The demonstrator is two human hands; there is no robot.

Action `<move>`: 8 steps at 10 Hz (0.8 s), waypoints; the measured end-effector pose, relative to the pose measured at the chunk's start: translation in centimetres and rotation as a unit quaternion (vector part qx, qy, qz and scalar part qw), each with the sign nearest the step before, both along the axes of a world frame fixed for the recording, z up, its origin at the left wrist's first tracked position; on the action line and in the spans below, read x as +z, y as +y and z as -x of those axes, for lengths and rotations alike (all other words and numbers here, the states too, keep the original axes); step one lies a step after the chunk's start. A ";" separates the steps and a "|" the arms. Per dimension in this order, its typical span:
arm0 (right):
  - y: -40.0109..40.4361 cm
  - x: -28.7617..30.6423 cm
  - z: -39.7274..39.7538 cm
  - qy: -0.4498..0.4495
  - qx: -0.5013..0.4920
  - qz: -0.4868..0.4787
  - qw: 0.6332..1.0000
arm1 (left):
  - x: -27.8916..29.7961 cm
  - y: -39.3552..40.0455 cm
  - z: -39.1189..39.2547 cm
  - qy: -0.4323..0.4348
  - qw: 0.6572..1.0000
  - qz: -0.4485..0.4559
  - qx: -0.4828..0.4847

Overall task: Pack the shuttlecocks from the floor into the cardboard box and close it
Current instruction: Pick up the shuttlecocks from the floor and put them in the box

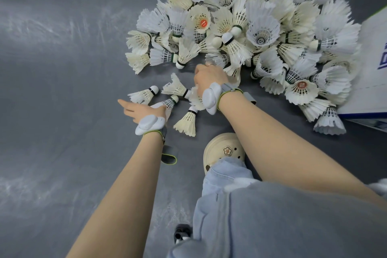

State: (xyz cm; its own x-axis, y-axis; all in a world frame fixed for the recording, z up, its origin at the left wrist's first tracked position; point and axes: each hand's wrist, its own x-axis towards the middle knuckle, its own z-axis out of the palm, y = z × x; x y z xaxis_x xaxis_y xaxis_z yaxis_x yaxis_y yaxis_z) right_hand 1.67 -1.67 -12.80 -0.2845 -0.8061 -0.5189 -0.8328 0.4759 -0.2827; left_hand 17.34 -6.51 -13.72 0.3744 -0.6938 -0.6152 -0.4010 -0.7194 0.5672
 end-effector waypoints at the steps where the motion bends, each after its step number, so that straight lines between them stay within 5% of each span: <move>1: -1.1 0.7 -0.5 -0.084 0.002 0.020 0.996 | -0.7 -1.0 -0.5 0.028 0.997 0.004 -0.065; 2: -2.1 2.3 -1.5 -0.152 0.006 0.011 0.988 | -1.6 -2.2 -1.3 0.019 0.985 -0.023 -0.173; 5: -3.7 0.5 -3.4 -0.147 0.062 -0.105 0.982 | -1.3 -2.4 -0.7 0.160 0.984 -0.077 -0.024; 7: -3.8 -0.1 -2.6 -0.079 0.088 -0.138 0.983 | -2.8 -2.0 -2.5 0.102 0.936 0.010 -0.337; 8: -4.3 0.2 -1.8 -0.096 0.102 -0.185 0.973 | -2.4 -2.0 -2.1 0.108 0.935 0.012 -0.338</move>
State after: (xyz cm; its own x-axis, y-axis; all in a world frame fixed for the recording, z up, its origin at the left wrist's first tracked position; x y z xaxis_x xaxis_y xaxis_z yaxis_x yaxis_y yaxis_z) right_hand 3.51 -5.96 -12.55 -0.0073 -0.5840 -0.8117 -0.8699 0.4040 -0.2828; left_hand 19.47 -8.49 -16.07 -0.2865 -0.7409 -0.6075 -0.6337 -0.3290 0.7001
